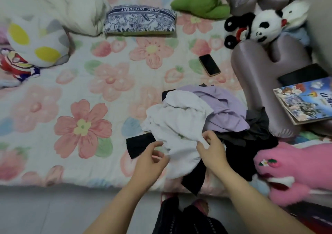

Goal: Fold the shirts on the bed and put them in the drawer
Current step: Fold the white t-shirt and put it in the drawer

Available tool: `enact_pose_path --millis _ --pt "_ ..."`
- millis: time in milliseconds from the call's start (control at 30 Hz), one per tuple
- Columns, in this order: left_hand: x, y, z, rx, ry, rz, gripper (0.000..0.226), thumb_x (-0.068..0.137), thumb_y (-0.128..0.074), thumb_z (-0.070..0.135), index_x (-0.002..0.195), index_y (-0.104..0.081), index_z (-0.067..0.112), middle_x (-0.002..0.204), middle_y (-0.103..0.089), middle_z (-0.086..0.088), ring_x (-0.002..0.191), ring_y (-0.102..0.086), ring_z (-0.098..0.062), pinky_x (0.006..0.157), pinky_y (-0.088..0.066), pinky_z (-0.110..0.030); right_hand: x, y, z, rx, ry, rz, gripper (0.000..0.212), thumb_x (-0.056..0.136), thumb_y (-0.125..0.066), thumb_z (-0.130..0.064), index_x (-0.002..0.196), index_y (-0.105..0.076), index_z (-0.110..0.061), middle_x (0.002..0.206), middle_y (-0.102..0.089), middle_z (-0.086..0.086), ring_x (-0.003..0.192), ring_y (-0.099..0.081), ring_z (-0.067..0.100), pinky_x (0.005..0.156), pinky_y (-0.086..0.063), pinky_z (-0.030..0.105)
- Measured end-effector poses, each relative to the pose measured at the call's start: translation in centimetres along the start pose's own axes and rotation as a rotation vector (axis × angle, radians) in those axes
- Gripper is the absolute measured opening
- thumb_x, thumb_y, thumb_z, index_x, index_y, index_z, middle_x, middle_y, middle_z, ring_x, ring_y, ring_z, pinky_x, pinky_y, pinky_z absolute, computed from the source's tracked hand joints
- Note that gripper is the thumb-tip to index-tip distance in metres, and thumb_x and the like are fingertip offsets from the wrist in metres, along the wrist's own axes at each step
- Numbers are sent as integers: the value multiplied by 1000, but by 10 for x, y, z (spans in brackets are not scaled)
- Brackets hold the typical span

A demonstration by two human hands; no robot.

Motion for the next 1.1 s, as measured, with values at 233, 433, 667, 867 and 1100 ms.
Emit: enact_pose_path --millis 233,433,667,867,1100 --pt "-40 63 94 38 -349 -14 42 86 -61 23 115 -44 49 107 -54 16 90 -56 0 71 -46 -9 -66 21 -152 -7 436 -175 40 80 -50 3 88 -39 -35 91 -50 -18 77 -51 -9 66 -38 10" --pt "-109 104 108 123 -535 -54 49 87 -62 23 117 -41 57 127 -44 33 117 -39 15 90 -34 -6 -127 0 -223 -64 727 -572 48 80 -45 6 101 -31 -36 70 -50 -7 52 -41 7 55 -33 15" --pt "-158 172 97 -100 -578 -75 40 74 -67 15 113 -57 15 104 -64 13 104 -57 -7 91 -44 -26 -179 -61 -281 27 826 -749 48 73 -51 -7 101 -34 -42 56 -54 -1 50 -42 9 52 -34 14" --pt "-176 292 18 -96 -491 151 28 60 -80 20 76 -60 10 74 -57 -3 67 -53 -11 61 -43 -22 -211 -162 -316 -107 850 -600 38 77 -70 -9 94 -43 -30 60 -63 7 53 -49 12 56 -36 21" --pt "-184 440 -70 303 -415 284 36 71 -76 28 53 -45 27 50 -47 11 51 -42 0 46 -27 -16 -256 -293 -369 -208 940 -379 43 75 -72 -8 84 -47 -41 70 -65 -19 64 -60 1 63 -42 12"
Point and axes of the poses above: each hand's wrist, its own x-axis towards the middle knuckle, its own y-axis out of the back of the hand, z = x × y, the point moved 5 cm from there along x, towards the middle knuckle
